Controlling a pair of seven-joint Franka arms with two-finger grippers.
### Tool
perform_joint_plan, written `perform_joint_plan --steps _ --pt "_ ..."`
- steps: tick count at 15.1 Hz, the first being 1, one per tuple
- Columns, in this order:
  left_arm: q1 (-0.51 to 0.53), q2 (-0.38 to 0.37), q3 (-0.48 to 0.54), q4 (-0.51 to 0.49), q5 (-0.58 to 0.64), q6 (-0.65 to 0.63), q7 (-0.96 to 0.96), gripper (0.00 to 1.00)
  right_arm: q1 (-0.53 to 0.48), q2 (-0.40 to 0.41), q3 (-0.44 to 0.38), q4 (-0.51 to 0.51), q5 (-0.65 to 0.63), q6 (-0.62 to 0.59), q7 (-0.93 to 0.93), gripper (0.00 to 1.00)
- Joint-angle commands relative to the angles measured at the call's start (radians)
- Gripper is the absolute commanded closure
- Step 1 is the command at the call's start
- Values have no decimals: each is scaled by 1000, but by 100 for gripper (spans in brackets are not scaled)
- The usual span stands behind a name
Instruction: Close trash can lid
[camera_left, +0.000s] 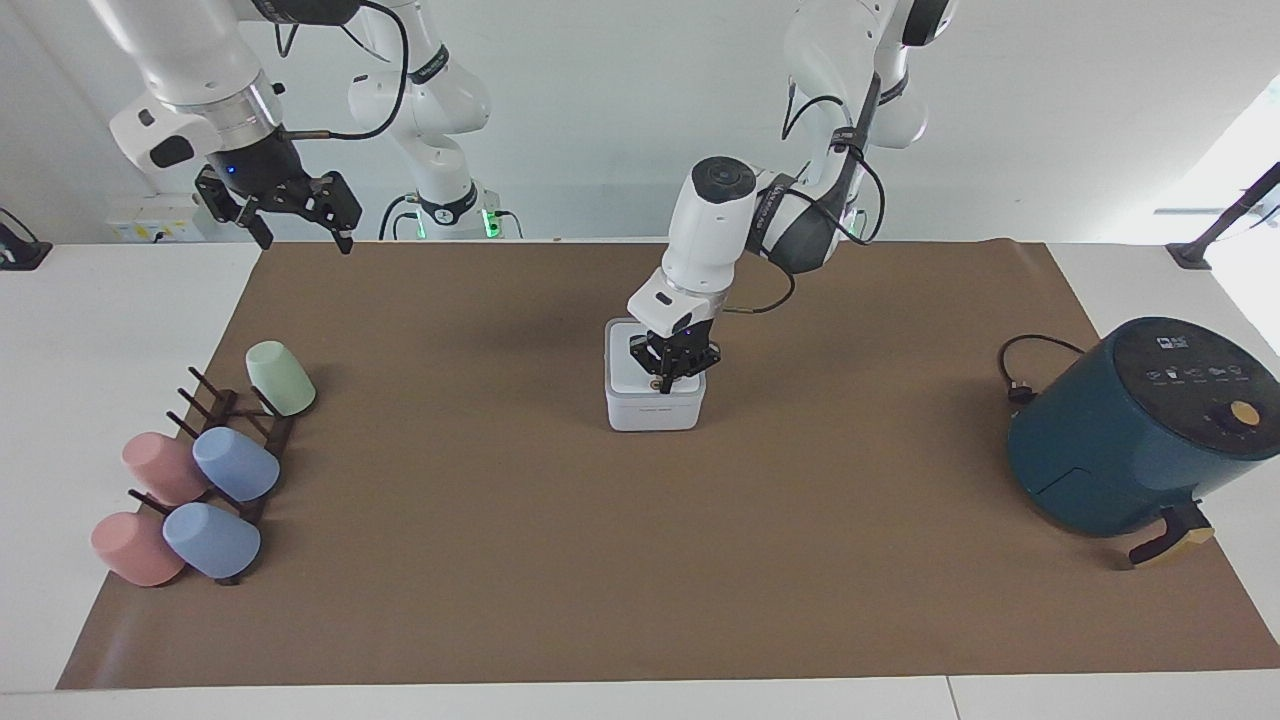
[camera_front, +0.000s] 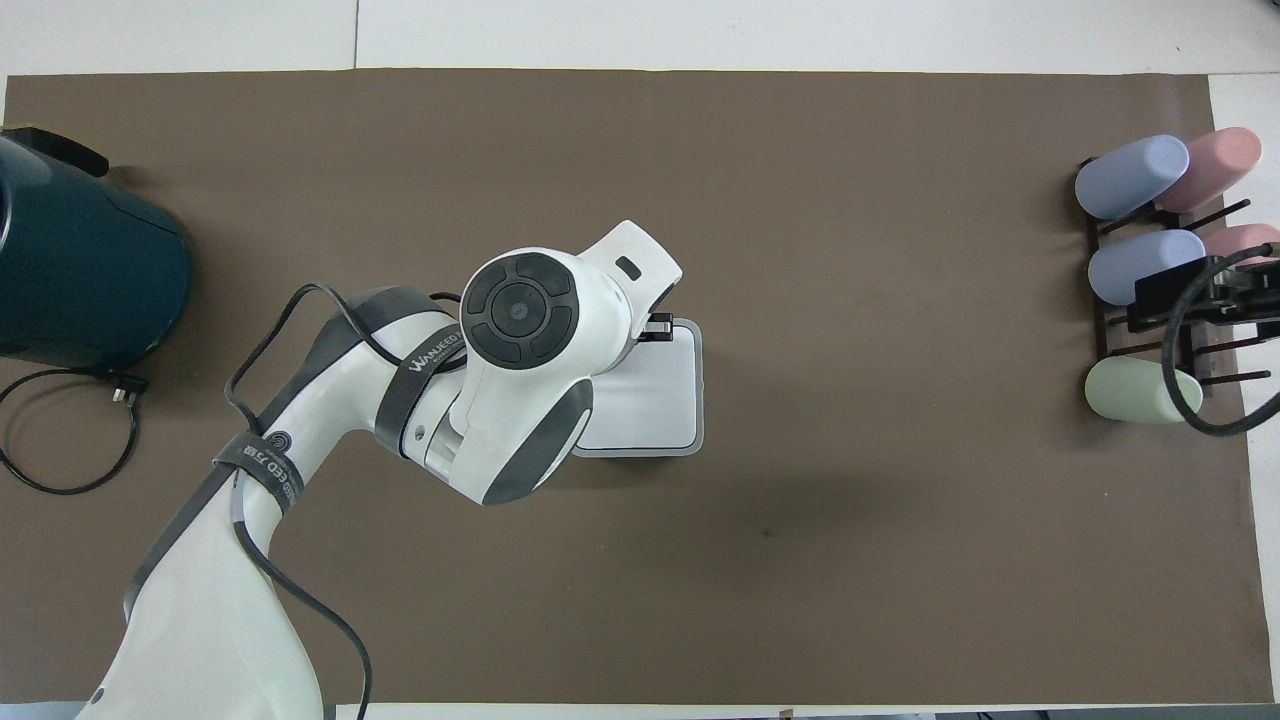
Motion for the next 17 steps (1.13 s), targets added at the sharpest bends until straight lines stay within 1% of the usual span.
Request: perform_joint_plan --steps 1,3,4,5,7,9,11,13,15,16,17 --pt "-30 51 3 4 2 31 -25 100 -13 -23 5 -28 7 12 -12 0" --pt "-27 47 3 10 2 10 -20 100 -13 -23 5 -28 7 10 -12 0" --pt "-18 30 2 12 3 -19 -16 100 -13 -23 5 -28 7 10 -12 0" --pt "-14 0 5 29 -2 -69 -8 100 -13 -23 5 -28 7 12 -12 0" --pt "11 -19 3 99 -6 -181 -6 100 -13 -23 5 -28 7 10 -12 0" --pt "52 -57 2 154 -20 -289 -5 100 -13 -23 5 -28 7 12 -12 0" --pt "122 -103 3 190 -21 -391 26 100 -13 -23 5 -28 7 10 -12 0" --pt "219 -172 2 196 -28 -473 131 100 -13 -23 5 -28 7 12 -12 0" --pt "316 -206 11 210 -29 -563 243 100 -13 -23 5 -28 7 10 -12 0" --pt "356 -217 12 233 -26 -605 309 42 -13 -24 5 -28 7 12 -12 0" --pt "389 -234 15 245 -25 -639 364 0 -13 -23 5 -28 7 12 -12 0"
